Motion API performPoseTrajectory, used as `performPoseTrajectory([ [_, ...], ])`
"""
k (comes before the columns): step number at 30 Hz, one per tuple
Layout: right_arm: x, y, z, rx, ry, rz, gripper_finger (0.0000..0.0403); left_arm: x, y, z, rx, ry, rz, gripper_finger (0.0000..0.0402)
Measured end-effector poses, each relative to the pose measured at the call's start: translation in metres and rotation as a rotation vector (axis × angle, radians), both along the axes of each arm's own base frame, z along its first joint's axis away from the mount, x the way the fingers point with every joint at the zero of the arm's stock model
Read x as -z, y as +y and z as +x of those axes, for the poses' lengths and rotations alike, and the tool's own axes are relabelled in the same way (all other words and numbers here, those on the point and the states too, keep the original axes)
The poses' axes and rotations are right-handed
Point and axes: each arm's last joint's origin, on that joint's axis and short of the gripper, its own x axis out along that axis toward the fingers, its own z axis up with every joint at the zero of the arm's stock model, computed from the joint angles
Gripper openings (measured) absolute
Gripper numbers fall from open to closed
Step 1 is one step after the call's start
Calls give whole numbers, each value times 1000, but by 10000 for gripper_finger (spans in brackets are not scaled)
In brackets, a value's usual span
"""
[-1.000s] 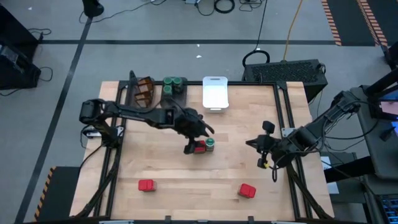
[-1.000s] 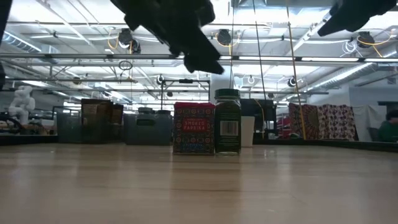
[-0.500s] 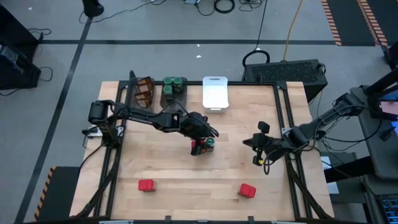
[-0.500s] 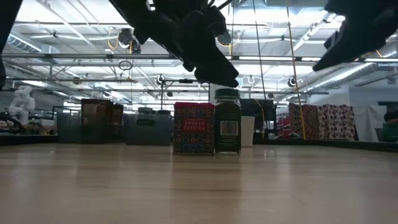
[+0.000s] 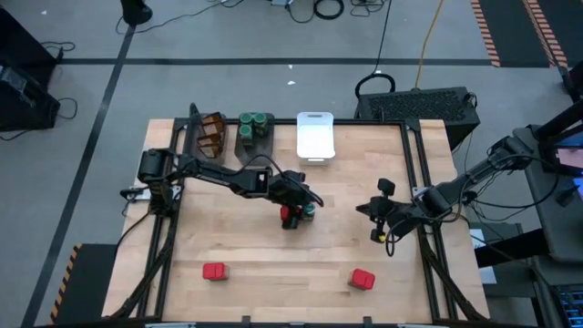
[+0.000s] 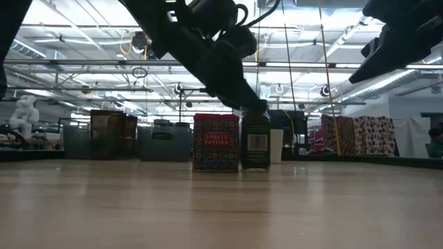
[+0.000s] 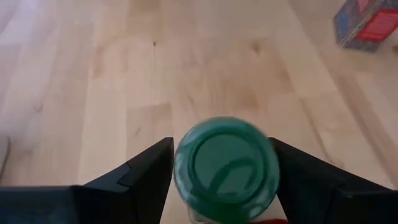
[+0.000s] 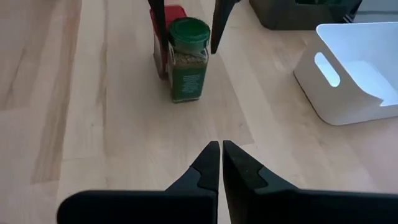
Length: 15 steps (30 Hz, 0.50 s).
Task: Sort spices by type
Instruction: Put the green seasoning bottle into the right black bin
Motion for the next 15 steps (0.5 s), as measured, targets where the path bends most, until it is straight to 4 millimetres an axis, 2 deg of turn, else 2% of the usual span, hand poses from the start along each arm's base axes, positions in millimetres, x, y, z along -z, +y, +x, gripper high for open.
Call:
performPoseTrajectory([
  [15,-1,0,3,-10,-14,66,0,14,0,4,-14,24,-2,254],
])
